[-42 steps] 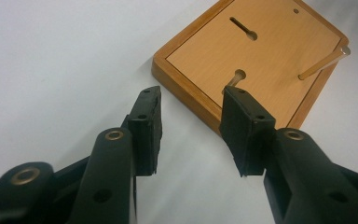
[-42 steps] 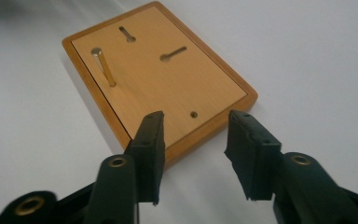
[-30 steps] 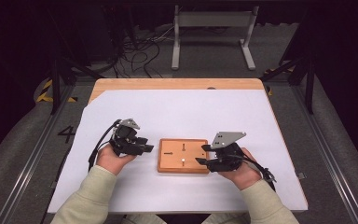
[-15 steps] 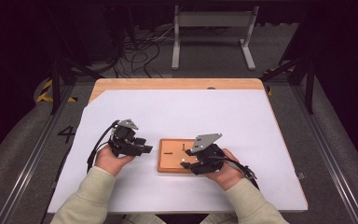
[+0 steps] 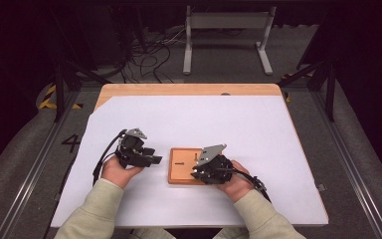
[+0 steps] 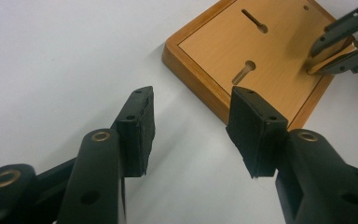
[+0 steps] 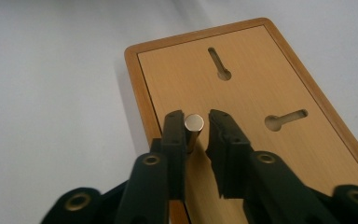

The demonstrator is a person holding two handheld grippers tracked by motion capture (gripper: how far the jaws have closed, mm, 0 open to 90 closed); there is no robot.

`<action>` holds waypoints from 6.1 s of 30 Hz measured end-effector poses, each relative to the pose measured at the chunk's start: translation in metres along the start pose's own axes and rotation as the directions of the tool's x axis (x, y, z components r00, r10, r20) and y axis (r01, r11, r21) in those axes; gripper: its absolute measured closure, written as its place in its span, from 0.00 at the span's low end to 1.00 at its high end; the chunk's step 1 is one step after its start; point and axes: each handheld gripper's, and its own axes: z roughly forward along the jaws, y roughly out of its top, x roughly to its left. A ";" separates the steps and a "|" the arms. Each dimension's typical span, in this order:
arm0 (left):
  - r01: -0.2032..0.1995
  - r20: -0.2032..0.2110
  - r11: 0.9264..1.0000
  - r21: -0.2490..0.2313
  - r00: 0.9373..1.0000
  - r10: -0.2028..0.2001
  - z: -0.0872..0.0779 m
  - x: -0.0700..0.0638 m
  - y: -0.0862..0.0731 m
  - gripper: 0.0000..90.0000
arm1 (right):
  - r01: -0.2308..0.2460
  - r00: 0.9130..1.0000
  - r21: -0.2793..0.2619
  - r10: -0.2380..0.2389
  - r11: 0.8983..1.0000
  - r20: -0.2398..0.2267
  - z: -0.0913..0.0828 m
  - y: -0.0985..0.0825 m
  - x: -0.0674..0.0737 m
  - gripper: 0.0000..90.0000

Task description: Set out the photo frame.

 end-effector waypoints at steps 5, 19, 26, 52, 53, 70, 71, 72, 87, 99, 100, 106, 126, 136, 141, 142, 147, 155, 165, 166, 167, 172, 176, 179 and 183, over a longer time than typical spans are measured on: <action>0.001 0.003 1.000 0.005 1.000 -0.001 0.001 0.000 0.000 0.57 | 0.039 0.999 0.005 -0.039 0.999 -0.002 0.001 0.001 0.002 0.93; -0.003 0.017 1.000 0.016 1.000 0.002 0.005 -0.003 0.003 0.56 | 0.117 0.993 0.022 -0.118 0.993 0.033 -0.001 0.001 0.010 0.93; -0.003 0.038 1.000 0.003 0.999 0.003 0.005 -0.004 0.006 0.54 | 0.167 0.982 0.036 -0.170 0.985 0.085 -0.003 -0.001 0.021 0.94; 0.156 0.157 0.987 -0.026 0.976 -0.150 0.029 0.005 0.024 0.19 | 0.320 0.914 0.077 -0.329 0.944 0.235 -0.004 -0.007 0.051 0.94; 0.160 0.157 0.987 -0.027 0.975 -0.154 0.031 0.005 0.024 0.19 | 0.320 0.914 0.077 -0.329 0.944 0.235 -0.004 -0.007 0.051 0.94; 0.168 0.201 0.986 0.017 0.965 -0.168 0.056 0.001 0.029 0.14 | 0.347 0.894 0.094 -0.360 0.933 0.268 -0.004 -0.010 0.060 0.94; 0.164 0.204 0.986 0.020 0.965 -0.165 0.056 0.000 0.029 0.14 | 0.353 0.892 0.092 -0.364 0.931 0.269 -0.004 -0.010 0.060 0.94; 0.162 0.207 0.987 0.020 0.965 -0.163 0.057 -0.001 0.030 0.14 | 0.358 0.890 0.098 -0.372 0.928 0.265 -0.004 -0.010 0.060 0.94; 0.123 0.215 0.992 0.028 0.968 -0.127 0.066 -0.008 0.035 0.14 | 0.372 0.877 0.102 -0.385 0.923 0.288 -0.004 -0.012 0.066 0.94; 0.051 0.254 0.998 0.045 0.965 -0.061 0.076 -0.018 0.040 0.16 | 0.375 0.873 0.107 -0.390 0.921 0.293 -0.005 -0.014 0.068 0.94; 0.045 0.255 0.998 0.046 0.965 -0.055 0.076 -0.019 0.041 0.17 | 0.373 0.873 0.104 -0.387 0.922 0.296 -0.005 -0.014 0.068 0.94; 0.037 0.263 0.998 0.052 0.963 -0.050 0.077 -0.020 0.041 0.20 | 0.370 0.875 0.098 -0.382 0.924 0.296 -0.005 -0.015 0.068 0.94; 0.039 0.284 0.999 0.023 0.958 -0.043 0.066 -0.021 0.042 0.37 | 0.283 0.943 -0.011 -0.276 0.959 0.188 -0.026 -0.018 0.052 0.69; -0.023 0.305 0.999 -0.033 0.952 0.032 0.047 -0.029 0.040 0.51 | 0.192 0.973 -0.199 -0.159 0.961 0.167 -0.087 -0.019 0.036 0.63; -0.084 0.309 0.994 -0.071 0.946 0.102 0.035 -0.039 0.038 0.56 | 0.149 0.971 -0.221 -0.101 0.964 0.217 -0.105 -0.024 0.025 0.64; -0.088 0.309 0.993 -0.079 0.945 0.109 0.033 -0.041 0.038 0.58 | 0.132 0.971 -0.227 -0.079 0.965 0.226 -0.109 -0.027 0.022 0.64; -0.102 0.354 0.988 -0.119 0.925 0.138 0.026 -0.044 0.036 0.65 | 0.042 0.971 -0.289 0.029 0.956 0.239 -0.124 -0.038 0.005 0.63; -0.189 0.301 0.963 -0.190 0.923 0.240 0.013 -0.061 0.035 0.72 | -0.063 0.945 -0.398 0.183 0.915 0.272 -0.140 -0.058 -0.018 0.63; -0.283 0.129 0.931 -0.229 0.939 0.318 0.005 -0.074 0.033 0.77 | -0.098 0.934 -0.383 0.217 0.919 0.282 -0.132 -0.065 -0.026 0.63; -0.293 0.109 0.927 -0.234 0.940 0.325 0.005 -0.075 0.032 0.77 | -0.099 0.935 -0.381 0.217 0.919 0.281 -0.132 -0.065 -0.026 0.63; -0.300 0.091 0.924 -0.236 0.940 0.329 0.005 -0.076 0.032 0.77 | -0.101 0.935 -0.379 0.218 0.920 0.280 -0.131 -0.065 -0.027 0.62; -0.300 0.096 0.927 -0.225 0.940 0.327 0.005 -0.074 0.031 0.77 | -0.108 0.935 -0.374 0.222 0.921 0.277 -0.128 -0.067 -0.027 0.62; -0.310 0.103 0.931 -0.193 0.937 0.334 0.004 -0.072 0.027 0.77 | -0.114 0.936 -0.380 0.227 0.918 0.268 -0.128 -0.067 -0.028 0.58; -0.309 0.108 0.937 -0.162 0.938 0.329 0.004 -0.072 0.024 0.77 | -0.119 0.935 -0.382 0.232 0.917 0.267 -0.129 -0.067 -0.028 0.58; -0.298 0.151 0.943 -0.147 0.935 0.319 0.004 -0.071 0.022 0.76 | -0.119 0.935 -0.386 0.235 0.915 0.267 -0.130 -0.068 -0.029 0.57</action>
